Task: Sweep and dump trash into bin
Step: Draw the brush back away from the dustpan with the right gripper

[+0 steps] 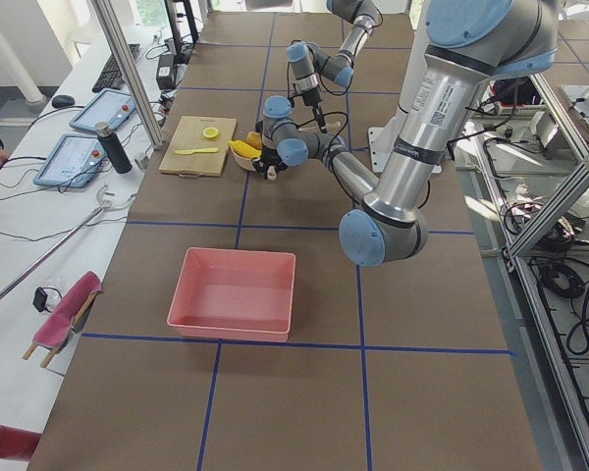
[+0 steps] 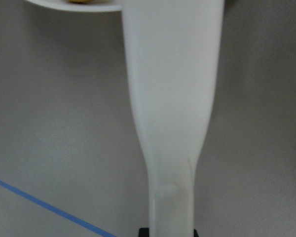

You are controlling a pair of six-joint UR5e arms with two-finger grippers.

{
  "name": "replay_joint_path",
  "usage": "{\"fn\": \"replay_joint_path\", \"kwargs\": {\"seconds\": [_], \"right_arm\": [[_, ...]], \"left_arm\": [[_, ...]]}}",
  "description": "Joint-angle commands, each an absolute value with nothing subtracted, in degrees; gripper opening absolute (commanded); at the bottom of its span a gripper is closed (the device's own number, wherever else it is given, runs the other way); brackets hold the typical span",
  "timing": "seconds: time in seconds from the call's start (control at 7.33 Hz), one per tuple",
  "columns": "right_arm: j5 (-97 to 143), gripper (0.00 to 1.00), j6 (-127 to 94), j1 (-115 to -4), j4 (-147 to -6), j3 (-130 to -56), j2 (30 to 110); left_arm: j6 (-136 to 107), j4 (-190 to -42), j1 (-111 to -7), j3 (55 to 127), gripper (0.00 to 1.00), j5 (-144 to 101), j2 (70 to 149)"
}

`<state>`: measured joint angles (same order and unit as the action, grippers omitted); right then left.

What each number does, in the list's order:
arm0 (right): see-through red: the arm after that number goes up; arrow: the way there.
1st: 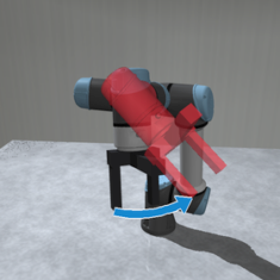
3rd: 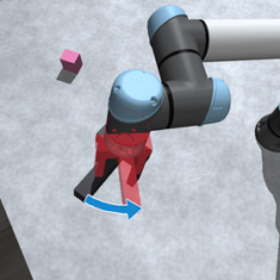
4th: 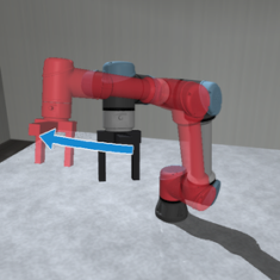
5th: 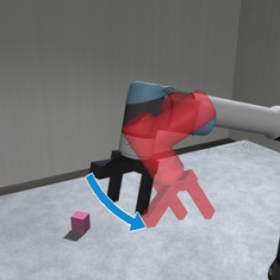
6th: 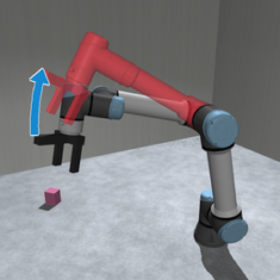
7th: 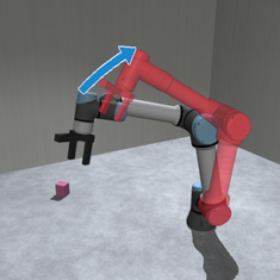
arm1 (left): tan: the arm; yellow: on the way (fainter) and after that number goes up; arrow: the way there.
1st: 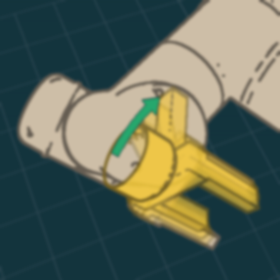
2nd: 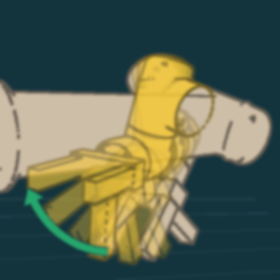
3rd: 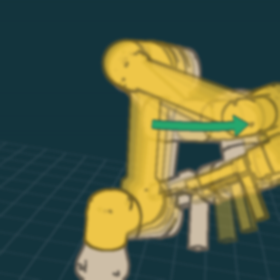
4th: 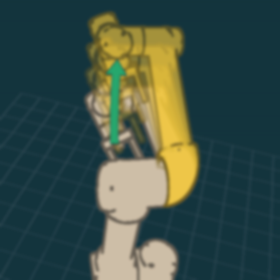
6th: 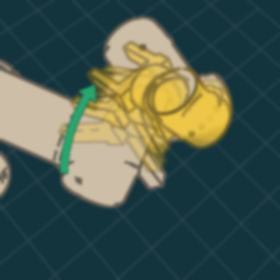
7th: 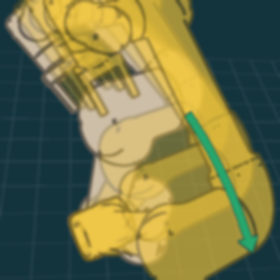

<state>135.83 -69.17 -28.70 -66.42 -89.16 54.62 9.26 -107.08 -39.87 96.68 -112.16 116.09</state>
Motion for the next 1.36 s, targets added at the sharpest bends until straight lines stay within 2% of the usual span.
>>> {"fn": "replay_joint_path", "kwargs": {"seconds": [0.0, 0.27, 0.55, 1.23], "right_arm": [[136.0, 0.0, -69.2, -29.5, -67.0, -90.0, 55.4], [136.1, 0.0, -69.0, -30.4, -74.2, -95.9, 56.8], [136.1, 0.0, -68.6, -31.9, -75.3, -99.0, 59.2], [136.1, 0.0, -64.0, -33.8, -75.4, -97.8, 60.3]], "left_arm": [[7.5, -109.2, -39.9, 96.7, 0.0, -112.1, 115.1], [6.8, -110.6, -39.9, 96.7, 0.0, -112.1, 115.0], [6.7, -110.8, -39.9, 96.7, 0.0, -112.1, 115.0], [5.1, -112.6, -39.9, 96.7, 0.0, -112.1, 114.3]]}}
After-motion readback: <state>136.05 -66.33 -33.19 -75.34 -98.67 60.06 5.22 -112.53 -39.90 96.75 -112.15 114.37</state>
